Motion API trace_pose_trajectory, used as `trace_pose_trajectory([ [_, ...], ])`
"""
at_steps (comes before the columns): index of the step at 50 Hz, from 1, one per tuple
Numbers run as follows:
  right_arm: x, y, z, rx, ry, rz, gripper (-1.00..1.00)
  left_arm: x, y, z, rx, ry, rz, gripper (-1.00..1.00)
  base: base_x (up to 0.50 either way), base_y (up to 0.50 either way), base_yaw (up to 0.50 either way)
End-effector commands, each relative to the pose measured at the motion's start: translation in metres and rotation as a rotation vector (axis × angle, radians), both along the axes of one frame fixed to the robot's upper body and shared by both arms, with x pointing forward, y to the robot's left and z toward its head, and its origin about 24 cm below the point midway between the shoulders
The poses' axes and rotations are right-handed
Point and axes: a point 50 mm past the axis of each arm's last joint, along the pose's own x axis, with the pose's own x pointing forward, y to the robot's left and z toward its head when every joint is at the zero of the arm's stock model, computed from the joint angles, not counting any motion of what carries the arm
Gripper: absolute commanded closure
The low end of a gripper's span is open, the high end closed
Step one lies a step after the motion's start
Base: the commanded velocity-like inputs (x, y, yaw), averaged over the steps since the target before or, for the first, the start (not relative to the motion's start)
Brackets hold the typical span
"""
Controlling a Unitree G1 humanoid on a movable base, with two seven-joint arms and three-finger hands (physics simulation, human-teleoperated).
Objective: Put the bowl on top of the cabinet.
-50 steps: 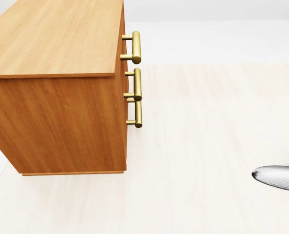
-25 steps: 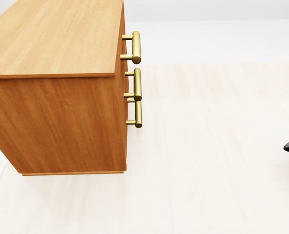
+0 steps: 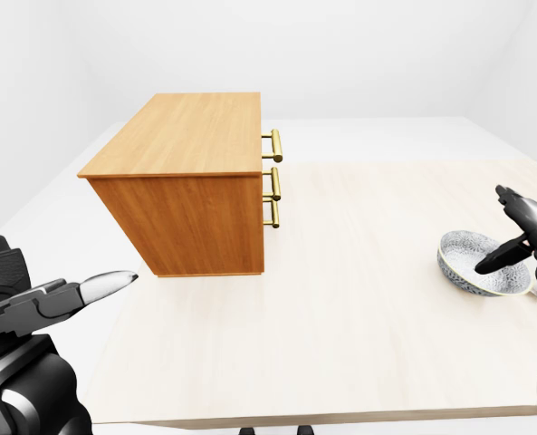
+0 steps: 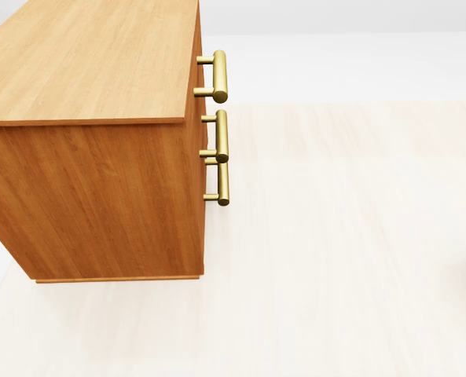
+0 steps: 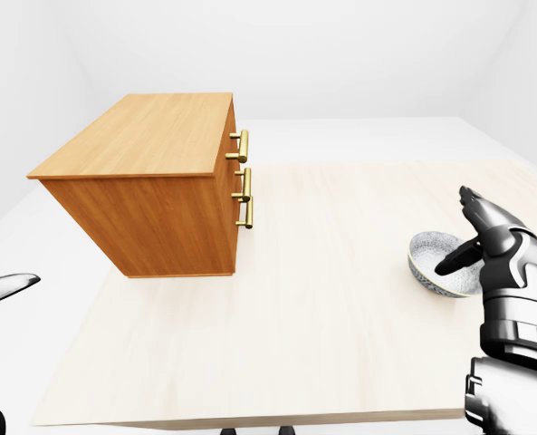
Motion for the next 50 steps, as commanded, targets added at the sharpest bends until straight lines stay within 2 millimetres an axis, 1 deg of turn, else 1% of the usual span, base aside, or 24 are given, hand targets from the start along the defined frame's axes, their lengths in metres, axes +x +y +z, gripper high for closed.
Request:
trace_pose_trajectory([
  [1,-0.007,-0.018,-0.010,0.031,0.120,-0.087,-1.00,0.000,0.000,0.000,0.001,-0.001,-0.001,-1.00,0.00,0.00,0.00],
  [2,-0.006,-0.018,-0.013,0.048,0.115,-0.090,-1.00,0.000,0.000,0.000,0.001,0.000,0.000,-1.00,0.00,0.00,0.00],
  [4,-0.007,-0.014,-0.033,0.091,0.147,-0.107,-1.00,0.000,-0.001,0.001,0.003,-0.003,-0.002,-1.00,0.00,0.00,0.00],
  [5,-0.008,-0.013,-0.039,0.101,0.160,-0.111,-1.00,0.000,-0.001,0.001,0.002,-0.003,-0.002,-1.00,0.00,0.00,0.00],
  [9,-0.010,-0.011,-0.052,0.125,0.177,-0.123,-1.00,0.000,0.000,0.001,-0.001,-0.009,0.000,-1.00,0.00,0.00,0.00],
  [14,-0.008,-0.010,-0.049,0.133,0.176,-0.115,-1.00,0.000,-0.001,0.001,0.000,-0.006,-0.004,-1.00,0.00,0.00,0.00],
  [17,-0.008,-0.009,-0.051,0.155,0.182,-0.111,-1.00,0.000,-0.001,0.001,0.000,-0.005,-0.004,-1.00,0.00,0.00,0.00],
  [22,-0.010,-0.007,-0.059,0.188,0.191,-0.115,-1.00,0.000,0.000,0.001,0.000,-0.005,-0.003,-1.00,0.00,0.00,0.00],
  [23,-0.013,-0.007,-0.065,0.187,0.207,-0.123,-1.00,0.000,0.000,0.001,0.000,-0.006,-0.003,-1.00,0.00,0.00,0.00],
  [26,-0.017,-0.008,-0.070,0.198,0.213,-0.133,-1.00,0.000,-0.001,0.001,0.000,-0.007,-0.004,-1.00,0.00,0.00,0.00],
  [39,-0.024,-0.009,-0.082,0.228,0.240,-0.152,-1.00,0.000,-0.001,0.001,0.003,-0.007,-0.002,-1.00,0.00,0.00,0.00],
  [46,-0.032,-0.006,-0.099,0.253,0.270,-0.169,-1.00,0.001,-0.001,0.001,0.003,-0.003,-0.002,-1.00,0.00,0.00,0.00],
  [50,-0.034,-0.006,-0.102,0.256,0.274,-0.173,-1.00,0.001,-0.001,0.001,0.003,-0.003,-0.001,-1.00,0.00,0.00,0.00],
])
